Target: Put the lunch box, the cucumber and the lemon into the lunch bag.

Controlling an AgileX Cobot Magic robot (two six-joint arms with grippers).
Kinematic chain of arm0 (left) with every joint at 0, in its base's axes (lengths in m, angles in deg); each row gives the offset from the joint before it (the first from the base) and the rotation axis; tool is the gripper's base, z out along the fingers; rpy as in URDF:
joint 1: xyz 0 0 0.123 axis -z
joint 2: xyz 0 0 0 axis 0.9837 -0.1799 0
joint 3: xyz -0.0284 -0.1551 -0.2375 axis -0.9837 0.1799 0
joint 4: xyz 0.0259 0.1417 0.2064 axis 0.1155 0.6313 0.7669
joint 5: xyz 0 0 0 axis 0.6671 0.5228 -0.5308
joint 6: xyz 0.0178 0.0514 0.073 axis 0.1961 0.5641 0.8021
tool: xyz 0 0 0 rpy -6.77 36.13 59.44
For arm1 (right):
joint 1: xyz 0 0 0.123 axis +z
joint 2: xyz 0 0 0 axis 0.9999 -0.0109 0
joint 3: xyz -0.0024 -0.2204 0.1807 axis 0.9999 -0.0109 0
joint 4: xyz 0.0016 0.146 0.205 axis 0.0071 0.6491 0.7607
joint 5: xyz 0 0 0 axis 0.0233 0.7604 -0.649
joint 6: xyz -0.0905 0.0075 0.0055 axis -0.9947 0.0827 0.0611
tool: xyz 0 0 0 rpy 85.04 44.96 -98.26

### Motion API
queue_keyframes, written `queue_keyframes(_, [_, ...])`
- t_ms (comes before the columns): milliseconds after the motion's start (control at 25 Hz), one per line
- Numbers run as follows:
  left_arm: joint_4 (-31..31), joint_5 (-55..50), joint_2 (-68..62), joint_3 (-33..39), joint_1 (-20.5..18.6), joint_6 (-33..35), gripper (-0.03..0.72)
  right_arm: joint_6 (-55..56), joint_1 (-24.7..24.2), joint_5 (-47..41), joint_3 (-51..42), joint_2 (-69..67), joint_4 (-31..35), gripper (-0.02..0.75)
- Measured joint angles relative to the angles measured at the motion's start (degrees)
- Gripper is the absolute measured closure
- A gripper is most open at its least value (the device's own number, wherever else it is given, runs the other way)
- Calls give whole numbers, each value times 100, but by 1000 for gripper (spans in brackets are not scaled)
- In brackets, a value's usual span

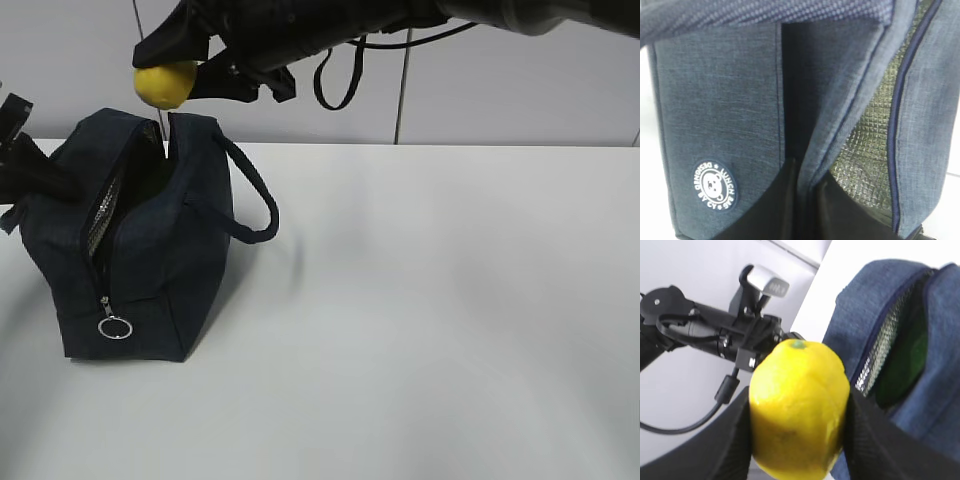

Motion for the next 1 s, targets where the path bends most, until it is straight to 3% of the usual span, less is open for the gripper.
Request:
queue_keyframes(480, [-37, -13, 0, 0, 38, 0, 659, -70, 159, 360, 0, -765, 479, 365])
queue_keyframes(1000, [-37, -13, 0, 0, 47, 0, 659, -70, 308, 649, 0, -835, 334, 331])
